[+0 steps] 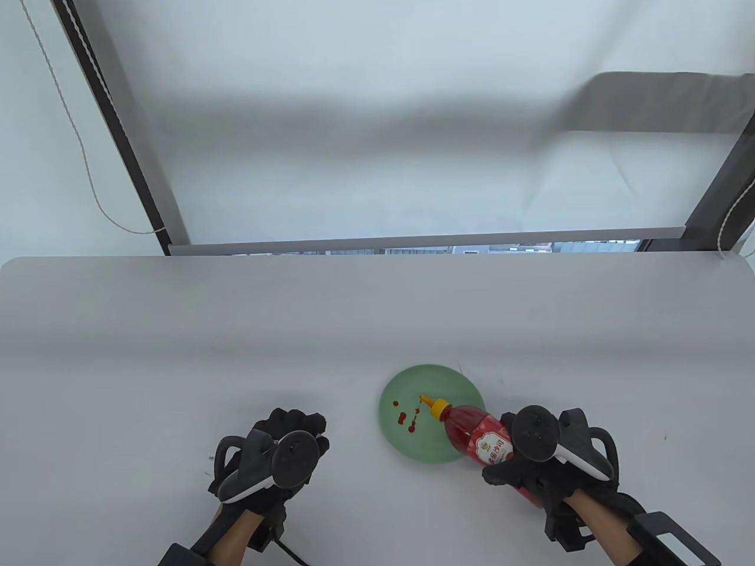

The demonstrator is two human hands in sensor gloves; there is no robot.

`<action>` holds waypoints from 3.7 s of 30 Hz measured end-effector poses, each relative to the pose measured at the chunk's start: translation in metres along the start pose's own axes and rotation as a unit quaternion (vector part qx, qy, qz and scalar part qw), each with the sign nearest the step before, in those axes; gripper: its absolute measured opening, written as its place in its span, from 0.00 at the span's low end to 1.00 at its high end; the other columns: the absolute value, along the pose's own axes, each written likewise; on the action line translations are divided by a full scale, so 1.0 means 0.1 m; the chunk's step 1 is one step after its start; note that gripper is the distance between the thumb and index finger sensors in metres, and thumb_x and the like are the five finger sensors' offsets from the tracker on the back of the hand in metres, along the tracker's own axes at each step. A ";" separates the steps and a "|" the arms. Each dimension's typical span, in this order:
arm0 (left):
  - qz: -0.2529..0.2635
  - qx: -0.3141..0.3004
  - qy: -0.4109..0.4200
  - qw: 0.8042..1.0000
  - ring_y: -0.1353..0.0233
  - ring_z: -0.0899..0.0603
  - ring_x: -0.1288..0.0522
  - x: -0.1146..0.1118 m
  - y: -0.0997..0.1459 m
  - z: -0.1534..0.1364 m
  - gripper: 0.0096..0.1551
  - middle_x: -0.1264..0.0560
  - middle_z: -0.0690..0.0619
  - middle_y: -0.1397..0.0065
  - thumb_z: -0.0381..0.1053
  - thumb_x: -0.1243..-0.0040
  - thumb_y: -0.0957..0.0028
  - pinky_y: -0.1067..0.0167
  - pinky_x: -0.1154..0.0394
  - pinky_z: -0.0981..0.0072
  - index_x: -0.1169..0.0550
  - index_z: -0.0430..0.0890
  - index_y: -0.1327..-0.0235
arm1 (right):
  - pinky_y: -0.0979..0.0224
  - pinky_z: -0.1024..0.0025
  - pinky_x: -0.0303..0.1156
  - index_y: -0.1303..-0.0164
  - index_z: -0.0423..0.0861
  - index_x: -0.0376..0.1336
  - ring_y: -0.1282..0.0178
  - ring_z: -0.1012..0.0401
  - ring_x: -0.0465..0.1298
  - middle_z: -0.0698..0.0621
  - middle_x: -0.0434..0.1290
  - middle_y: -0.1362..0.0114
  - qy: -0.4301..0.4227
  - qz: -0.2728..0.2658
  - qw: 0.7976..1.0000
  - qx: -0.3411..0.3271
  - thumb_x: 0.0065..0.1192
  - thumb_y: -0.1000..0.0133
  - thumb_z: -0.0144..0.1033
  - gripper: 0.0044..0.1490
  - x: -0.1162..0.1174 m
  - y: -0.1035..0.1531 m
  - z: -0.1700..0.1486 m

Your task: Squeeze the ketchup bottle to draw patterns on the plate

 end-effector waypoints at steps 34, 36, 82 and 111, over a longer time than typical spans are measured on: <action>0.010 0.009 -0.004 1.000 0.29 0.34 0.30 0.01 0.02 -0.05 0.27 0.26 0.46 0.30 0.54 0.48 0.36 0.33 0.33 0.34 0.32 0.45 0.27 | 0.29 0.42 0.77 0.14 0.43 0.61 0.33 0.43 0.80 0.36 0.76 0.25 0.006 -0.013 1.000 0.018 0.85 0.48 0.67 0.62 -0.01 0.41 -0.31; 0.010 0.010 -0.003 1.000 0.29 0.34 0.30 0.01 0.02 -0.05 0.27 0.26 0.46 0.30 0.54 0.48 0.36 0.33 0.33 0.34 0.32 0.45 0.27 | 0.29 0.43 0.77 0.13 0.43 0.60 0.33 0.44 0.80 0.36 0.76 0.25 0.000 -0.018 1.000 0.020 0.85 0.48 0.67 0.62 -0.02 0.38 -0.34; 0.015 0.029 0.001 0.999 0.29 0.34 0.30 0.01 0.03 -0.15 0.27 0.26 0.46 0.30 0.54 0.48 0.36 0.33 0.34 0.34 0.32 0.45 0.27 | 0.29 0.44 0.77 0.14 0.44 0.61 0.33 0.44 0.80 0.37 0.76 0.25 -0.014 -0.035 0.996 0.077 0.85 0.50 0.69 0.63 -0.03 0.45 -0.87; -0.001 -0.028 -0.025 0.999 0.29 0.35 0.30 0.01 -0.03 0.15 0.27 0.26 0.47 0.29 0.54 0.49 0.36 0.33 0.32 0.36 0.33 0.45 0.27 | 0.30 0.43 0.77 0.12 0.41 0.59 0.33 0.44 0.80 0.36 0.75 0.24 -0.205 -0.169 0.963 -0.039 0.82 0.48 0.73 0.67 -0.08 0.79 -0.80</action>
Point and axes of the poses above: the tracker on the back of each hand, its own z axis roughly to the thumb side, its own y axis roughly from the fingertips to the wrist, x = y × z, the point moved 4 cm from there along -y, roughly from the wrist to the fingertips
